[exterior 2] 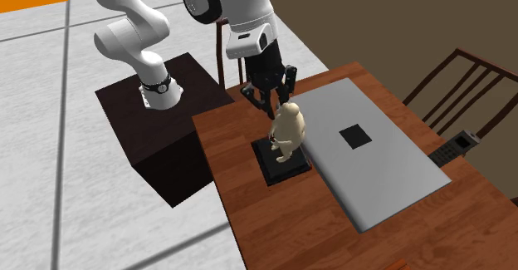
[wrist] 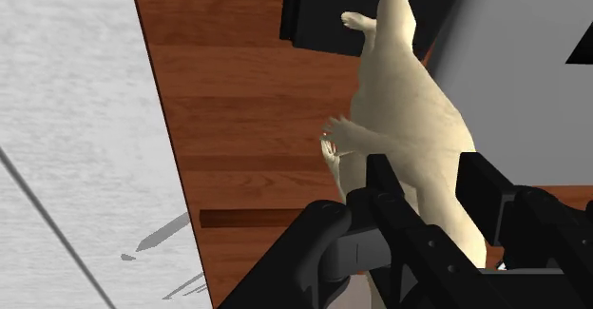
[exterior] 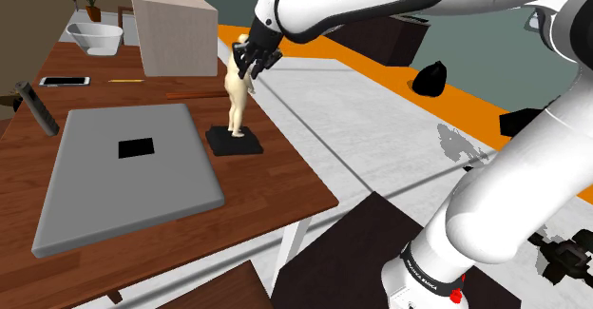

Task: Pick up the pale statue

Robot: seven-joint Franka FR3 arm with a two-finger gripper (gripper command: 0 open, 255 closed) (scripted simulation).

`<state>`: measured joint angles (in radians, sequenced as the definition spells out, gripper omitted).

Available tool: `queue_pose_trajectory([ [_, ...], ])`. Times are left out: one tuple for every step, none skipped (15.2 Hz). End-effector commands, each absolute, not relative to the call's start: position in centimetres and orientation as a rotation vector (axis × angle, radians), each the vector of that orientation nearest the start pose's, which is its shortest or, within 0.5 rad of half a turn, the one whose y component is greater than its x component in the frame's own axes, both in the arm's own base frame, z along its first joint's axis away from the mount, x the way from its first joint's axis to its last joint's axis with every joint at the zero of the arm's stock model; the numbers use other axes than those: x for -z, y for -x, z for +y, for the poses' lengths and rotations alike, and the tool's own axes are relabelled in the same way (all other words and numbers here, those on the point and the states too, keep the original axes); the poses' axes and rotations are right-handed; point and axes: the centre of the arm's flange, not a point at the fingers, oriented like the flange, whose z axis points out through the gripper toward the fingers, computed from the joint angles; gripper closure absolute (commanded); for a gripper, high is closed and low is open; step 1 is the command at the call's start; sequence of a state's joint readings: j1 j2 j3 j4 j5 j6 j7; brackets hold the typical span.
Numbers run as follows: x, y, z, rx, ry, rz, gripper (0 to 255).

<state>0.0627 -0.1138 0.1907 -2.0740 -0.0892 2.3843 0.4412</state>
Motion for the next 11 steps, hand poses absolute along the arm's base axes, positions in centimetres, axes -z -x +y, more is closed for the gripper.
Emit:
queue_pose_trajectory([
  [-53.7,-53.9,14.2,0.66,3.01,0.2,255],
  [-54.3,-53.9,14.2,0.66,3.01,0.2,255],
  [-54.8,-53.9,14.2,0.66,3.01,0.2,255],
  [-55.3,-53.9,14.2,0.66,3.01,0.2,255],
  [-55.8,-53.9,14.2,0.66,3.01,0.2,255],
  [-56.4,-53.9,14.2,0.66,3.01,0.2,255],
  [-56.9,-53.9,14.2,0.66,3.01,0.2,255],
  [-57.4,-53.9,14.2,0.66,3.01,0.2,255],
  [-58.0,-53.9,14.2,0.66,3.01,0.2,255],
  [-58.0,-53.9,14.2,0.66,3.01,0.2,255],
  [-58.0,-53.9,14.2,0.66,3.01,0.2,255],
])
